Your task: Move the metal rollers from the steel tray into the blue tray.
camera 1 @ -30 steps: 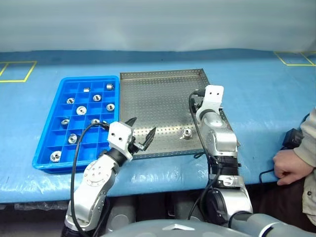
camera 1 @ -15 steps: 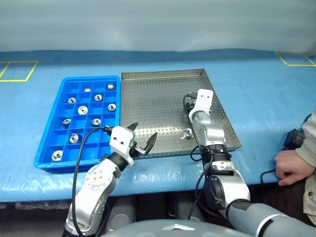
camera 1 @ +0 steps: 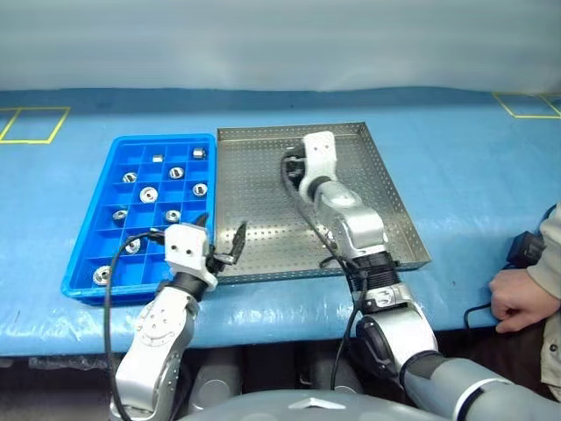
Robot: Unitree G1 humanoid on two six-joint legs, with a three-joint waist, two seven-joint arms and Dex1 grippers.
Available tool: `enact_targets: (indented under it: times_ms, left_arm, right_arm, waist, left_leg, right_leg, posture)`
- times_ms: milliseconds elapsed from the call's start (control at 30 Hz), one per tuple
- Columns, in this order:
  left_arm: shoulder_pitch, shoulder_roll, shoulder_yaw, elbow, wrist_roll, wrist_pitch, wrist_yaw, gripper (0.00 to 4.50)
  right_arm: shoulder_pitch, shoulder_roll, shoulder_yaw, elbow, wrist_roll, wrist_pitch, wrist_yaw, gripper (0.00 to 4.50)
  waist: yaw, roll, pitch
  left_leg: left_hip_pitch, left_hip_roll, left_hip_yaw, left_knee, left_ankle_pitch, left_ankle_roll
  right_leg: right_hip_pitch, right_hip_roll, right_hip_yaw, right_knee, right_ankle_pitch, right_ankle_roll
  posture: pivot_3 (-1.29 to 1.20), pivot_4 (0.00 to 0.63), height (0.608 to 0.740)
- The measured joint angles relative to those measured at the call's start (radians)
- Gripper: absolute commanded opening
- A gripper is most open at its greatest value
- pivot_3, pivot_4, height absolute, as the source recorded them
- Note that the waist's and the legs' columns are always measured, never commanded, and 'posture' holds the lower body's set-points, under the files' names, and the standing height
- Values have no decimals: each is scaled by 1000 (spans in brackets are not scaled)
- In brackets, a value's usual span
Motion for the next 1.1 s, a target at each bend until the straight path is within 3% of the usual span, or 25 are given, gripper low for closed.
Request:
enact_targets:
  times_ms: [267,600,833,1100]
  left_arm:
    - [138,8,125,-73,11,-18,41,4095]
    - [249,-1,173,-125,2,-26,41,4095]
    - [251,1,157,-125,1,-39,28,4095]
    - [211,12,132,-123,-1,-38,1,4095]
  right_arm:
    - [-32,48,238,-38,-12,55,186,1684]
    - [6,80,341,-65,-17,67,273,1684]
    - [90,20,361,-147,-26,131,291,1684]
    - [152,-16,334,-280,-12,210,292,4290]
  waist:
    - [57,-1,1]
    - [119,-2,1]
    - [143,-2,1]
    - [150,-2,1]
  left_leg:
    - [-2,1,-1,0,0,0]
    - [-4,1,-4,0,0,0]
    - [-7,0,-5,1,0,0]
    - [-7,-1,-6,2,0,0]
  right_leg:
    - [0,-2,-1,-3,-3,4]
    - [-1,-3,-5,-4,-7,-1]
    - [-2,-2,-7,-4,-7,-1]
    - [-1,-2,-8,-4,-7,0]
  posture:
    - [432,150,740]
    - [466,150,740]
    - [442,150,740]
    - [366,150,740]
